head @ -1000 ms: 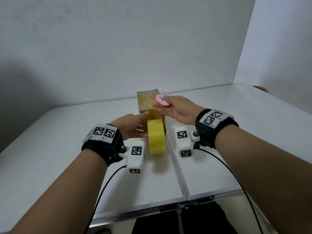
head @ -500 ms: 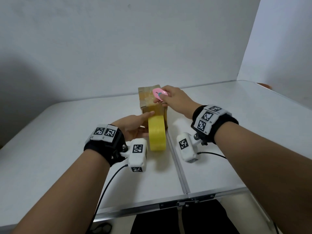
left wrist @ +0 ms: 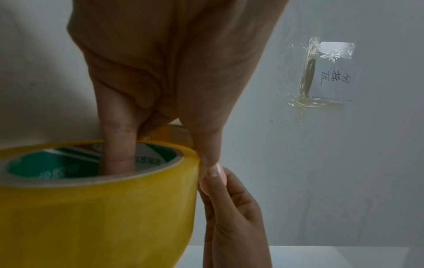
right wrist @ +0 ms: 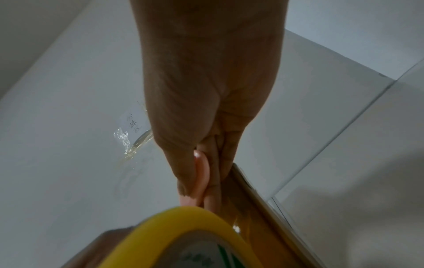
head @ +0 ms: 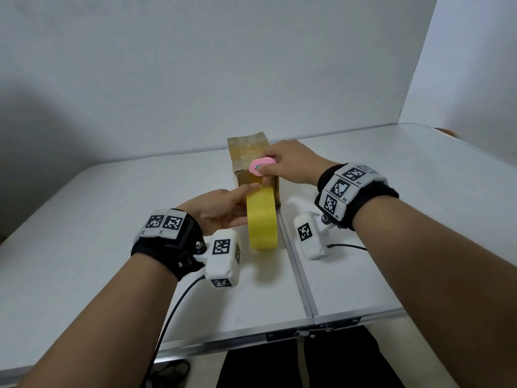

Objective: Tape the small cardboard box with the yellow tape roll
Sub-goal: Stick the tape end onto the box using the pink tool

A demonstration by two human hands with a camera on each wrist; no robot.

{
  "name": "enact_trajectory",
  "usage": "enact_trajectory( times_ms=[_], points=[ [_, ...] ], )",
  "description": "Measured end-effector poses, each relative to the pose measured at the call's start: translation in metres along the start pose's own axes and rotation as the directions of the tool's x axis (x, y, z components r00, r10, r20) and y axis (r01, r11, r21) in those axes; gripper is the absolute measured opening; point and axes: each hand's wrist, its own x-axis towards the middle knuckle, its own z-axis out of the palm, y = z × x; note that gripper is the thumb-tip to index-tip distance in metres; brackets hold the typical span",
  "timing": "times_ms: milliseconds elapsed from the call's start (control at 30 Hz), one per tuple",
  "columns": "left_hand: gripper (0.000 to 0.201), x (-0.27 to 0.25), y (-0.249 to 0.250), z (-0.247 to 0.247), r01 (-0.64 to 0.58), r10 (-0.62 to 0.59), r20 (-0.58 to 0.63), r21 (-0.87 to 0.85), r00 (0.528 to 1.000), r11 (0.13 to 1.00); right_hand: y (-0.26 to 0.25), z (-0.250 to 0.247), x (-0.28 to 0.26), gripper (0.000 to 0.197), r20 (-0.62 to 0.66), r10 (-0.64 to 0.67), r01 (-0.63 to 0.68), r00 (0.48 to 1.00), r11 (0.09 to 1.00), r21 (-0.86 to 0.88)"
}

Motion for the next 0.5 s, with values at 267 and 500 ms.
enact_trajectory(
  times_ms=[267, 500],
  points=[
    [0.036, -0.001, -0.002, -0.002, 0.003, -0.003, 0.020, -0.015, 1.000, 1.000, -0.009, -0.008, 0.013, 0.027, 0.144, 0.011, 0.002, 0.989, 0.996, -0.092],
    [0.025, -0.003, -0.003, -0.002, 0.011, -0.006, 0.038, -0.116, 0.999, 0.993, -0.012, -0.006, 0.013, 0.024, 0.145, 0.014, 0.010, 0.989, 0.986, -0.169]
  ],
)
